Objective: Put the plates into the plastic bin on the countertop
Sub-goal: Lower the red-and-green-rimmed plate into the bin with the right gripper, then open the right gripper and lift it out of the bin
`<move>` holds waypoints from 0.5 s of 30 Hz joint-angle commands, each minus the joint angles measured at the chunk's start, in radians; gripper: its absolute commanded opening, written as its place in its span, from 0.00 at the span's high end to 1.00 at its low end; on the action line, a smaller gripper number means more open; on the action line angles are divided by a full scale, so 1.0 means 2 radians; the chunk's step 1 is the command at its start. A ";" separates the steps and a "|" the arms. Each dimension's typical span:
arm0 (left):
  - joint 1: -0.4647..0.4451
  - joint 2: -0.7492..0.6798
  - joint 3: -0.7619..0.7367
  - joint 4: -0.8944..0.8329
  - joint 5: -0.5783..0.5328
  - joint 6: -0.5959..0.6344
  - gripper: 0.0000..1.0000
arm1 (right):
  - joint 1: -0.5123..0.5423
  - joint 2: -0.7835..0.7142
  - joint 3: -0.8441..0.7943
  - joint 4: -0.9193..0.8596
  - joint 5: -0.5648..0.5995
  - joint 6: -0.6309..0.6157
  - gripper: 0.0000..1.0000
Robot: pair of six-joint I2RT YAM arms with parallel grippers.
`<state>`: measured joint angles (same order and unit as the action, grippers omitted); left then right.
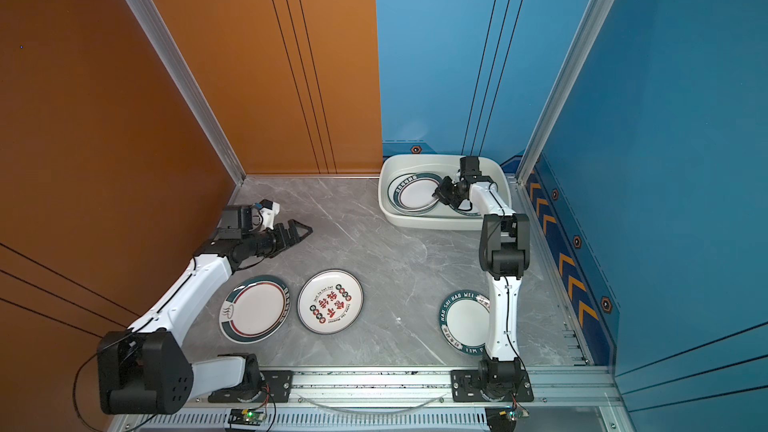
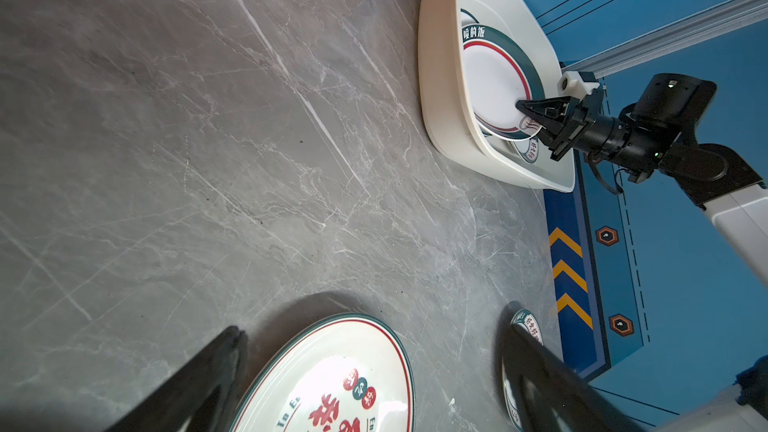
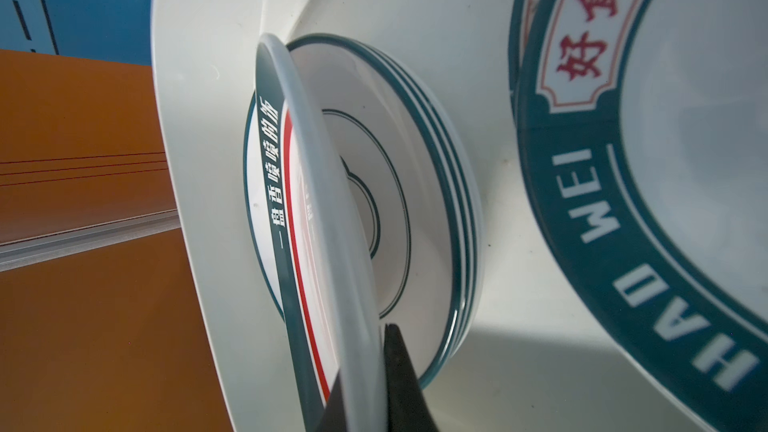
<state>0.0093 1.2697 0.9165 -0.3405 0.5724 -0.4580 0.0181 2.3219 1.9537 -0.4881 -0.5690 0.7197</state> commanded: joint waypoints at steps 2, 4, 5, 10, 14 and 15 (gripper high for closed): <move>0.007 0.003 -0.005 -0.008 0.009 0.014 0.02 | 0.003 0.016 0.024 -0.017 0.011 -0.006 0.93; 0.008 0.005 -0.004 -0.008 0.010 0.015 0.02 | 0.003 0.019 0.028 -0.022 0.013 -0.008 0.88; 0.007 0.005 -0.005 -0.008 0.010 0.015 0.02 | 0.003 0.020 0.029 -0.024 0.016 -0.009 0.85; 0.008 0.010 -0.001 -0.008 0.013 0.016 0.02 | 0.004 0.016 0.034 -0.040 0.034 -0.023 0.70; 0.008 0.009 -0.001 -0.018 0.007 0.023 0.01 | 0.009 0.014 0.052 -0.080 0.072 -0.054 0.62; 0.007 0.009 0.001 -0.025 0.002 0.028 0.01 | 0.011 0.015 0.057 -0.088 0.081 -0.061 0.62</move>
<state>0.0151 1.2850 0.9165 -0.3450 0.5793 -0.4370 0.0257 2.3470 2.0140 -0.5827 -0.4862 0.6636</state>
